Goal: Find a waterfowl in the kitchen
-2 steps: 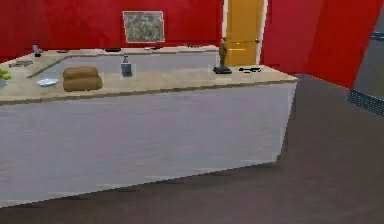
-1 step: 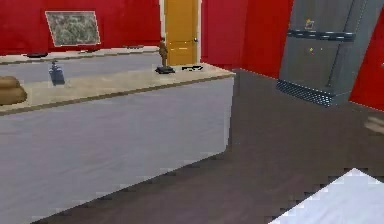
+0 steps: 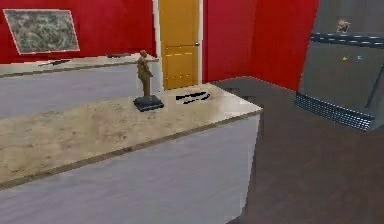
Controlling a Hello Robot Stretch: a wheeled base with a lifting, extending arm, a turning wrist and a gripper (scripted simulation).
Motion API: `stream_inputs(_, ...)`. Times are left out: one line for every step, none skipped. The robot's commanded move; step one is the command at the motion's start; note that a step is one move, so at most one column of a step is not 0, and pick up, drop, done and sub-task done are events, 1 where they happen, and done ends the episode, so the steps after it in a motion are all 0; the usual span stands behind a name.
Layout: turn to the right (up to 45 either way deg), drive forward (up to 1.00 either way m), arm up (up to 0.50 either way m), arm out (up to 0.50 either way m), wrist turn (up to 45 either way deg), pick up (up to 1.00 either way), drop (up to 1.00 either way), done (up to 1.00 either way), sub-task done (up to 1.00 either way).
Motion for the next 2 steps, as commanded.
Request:
stream_inputs(45.0, 0.0, 0.0, 0.0, 0.0, 0.0, 0.0, 0.0, 0.0)
stream_inputs(0.0, 1.0, 0.0, 0.0, 0.0, 0.0, 0.0, 0.0, 0.0)
